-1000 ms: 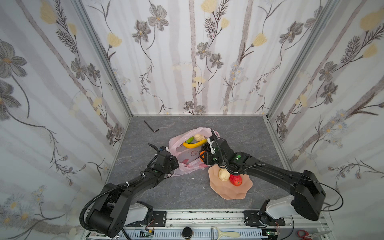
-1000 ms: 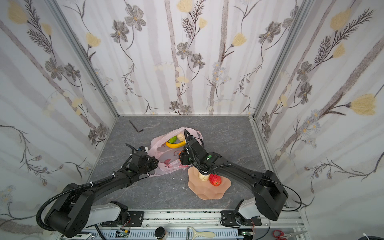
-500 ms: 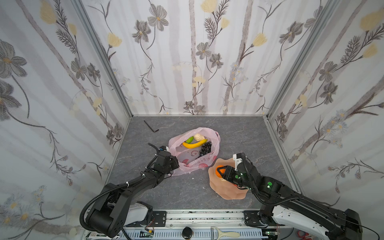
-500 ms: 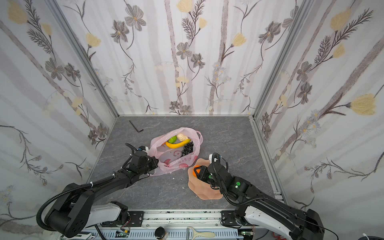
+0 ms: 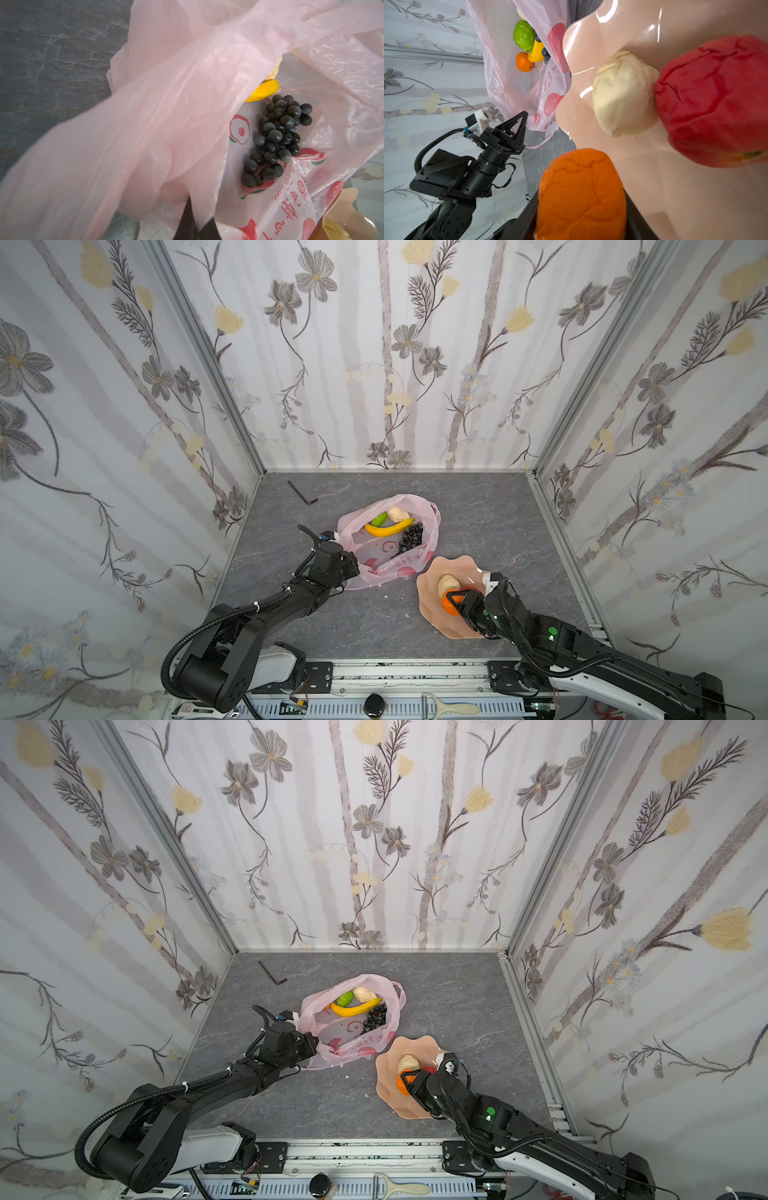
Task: Take the fake fruits out of the plastic bag
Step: 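Lower the orange fruit onto the peach plate and open the right gripper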
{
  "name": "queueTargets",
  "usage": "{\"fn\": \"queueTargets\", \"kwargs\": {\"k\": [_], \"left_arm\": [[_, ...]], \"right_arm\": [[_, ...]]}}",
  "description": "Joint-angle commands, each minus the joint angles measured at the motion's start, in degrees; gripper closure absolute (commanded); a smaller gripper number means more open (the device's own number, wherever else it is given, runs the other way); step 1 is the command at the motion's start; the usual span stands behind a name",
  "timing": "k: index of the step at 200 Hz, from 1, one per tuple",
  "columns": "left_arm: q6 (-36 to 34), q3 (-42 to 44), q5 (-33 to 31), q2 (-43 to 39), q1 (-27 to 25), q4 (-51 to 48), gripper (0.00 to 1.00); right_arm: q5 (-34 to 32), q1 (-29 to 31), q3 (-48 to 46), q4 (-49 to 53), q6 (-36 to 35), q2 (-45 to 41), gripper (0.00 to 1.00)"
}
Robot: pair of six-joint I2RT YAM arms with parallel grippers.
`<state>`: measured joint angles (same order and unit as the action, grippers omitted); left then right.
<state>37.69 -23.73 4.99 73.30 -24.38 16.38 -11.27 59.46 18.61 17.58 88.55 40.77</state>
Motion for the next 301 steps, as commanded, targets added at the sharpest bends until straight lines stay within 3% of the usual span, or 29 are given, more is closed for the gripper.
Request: {"fn": "queueTargets", "kwargs": {"k": [1,200,241,301], "left_arm": [[-0.1,0.5,-0.4,-0.2,0.0,1.6,1.00],[0.1,1.1,-0.6,0.4,0.0,2.1,1.00],[0.0,1.1,-0.8,0.5,0.0,2.1,1.00],[-0.1,1.1,-0.8,0.3,0.0,2.1,1.00]], "right_arm": [[-0.5,0.2,-1.9,-3.4,5.4,-0.7,0.53],[1.4,-0.7,-7.4,-15.0,11.1,6.7,0.48],[1.4,-0.7,-7.7,-14.7,11.4,8.1,0.47],[-0.3,-1.8,-8.6,-11.7,10.0,7.5,0.39]]}}
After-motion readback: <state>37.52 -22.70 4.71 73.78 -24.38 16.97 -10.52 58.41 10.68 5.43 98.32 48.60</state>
